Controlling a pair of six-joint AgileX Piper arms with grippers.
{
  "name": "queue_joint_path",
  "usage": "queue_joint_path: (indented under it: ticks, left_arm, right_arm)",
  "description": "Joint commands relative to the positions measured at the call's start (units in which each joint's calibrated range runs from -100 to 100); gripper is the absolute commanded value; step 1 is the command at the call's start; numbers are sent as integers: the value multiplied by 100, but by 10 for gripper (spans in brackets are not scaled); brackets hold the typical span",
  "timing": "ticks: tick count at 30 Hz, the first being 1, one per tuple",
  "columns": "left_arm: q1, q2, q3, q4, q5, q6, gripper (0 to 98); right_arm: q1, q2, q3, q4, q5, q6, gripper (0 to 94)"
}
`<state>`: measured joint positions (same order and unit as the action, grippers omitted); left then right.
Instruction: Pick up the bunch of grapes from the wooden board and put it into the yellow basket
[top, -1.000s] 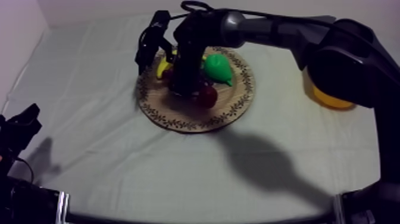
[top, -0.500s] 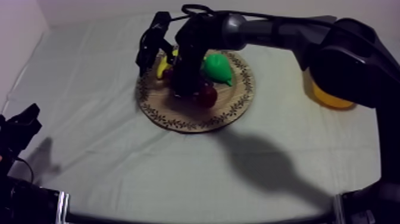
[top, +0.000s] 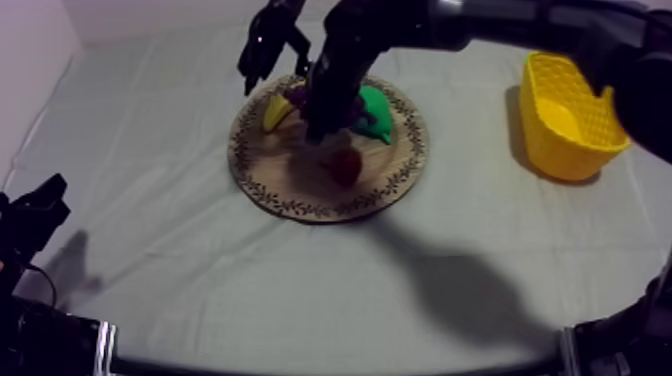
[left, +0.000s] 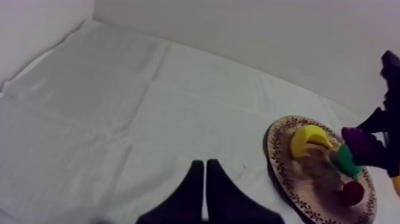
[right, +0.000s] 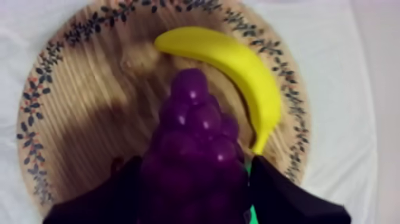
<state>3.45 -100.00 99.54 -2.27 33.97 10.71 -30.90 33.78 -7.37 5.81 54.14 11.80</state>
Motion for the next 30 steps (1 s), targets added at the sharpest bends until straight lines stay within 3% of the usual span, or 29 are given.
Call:
queue_joint_path:
  ticks: [1, 13, 24, 30]
  left_arm:
    - [-1, 0, 2, 0, -1, 1, 0]
    - [-1, 0, 2, 0, -1, 1, 0]
    - [-1, 0, 2, 0, -1, 1, 0]
    - [-1, 0, 2, 0, -1, 1, 0]
  right_arm:
    - [8, -583, 333, 26, -29, -58, 396]
    - [311, -3089, 2335, 107, 55, -224, 399]
    - [1232, -4900, 3265, -227, 776, -254, 405]
    - [1613, -5413, 3463, -104, 983, -692, 419]
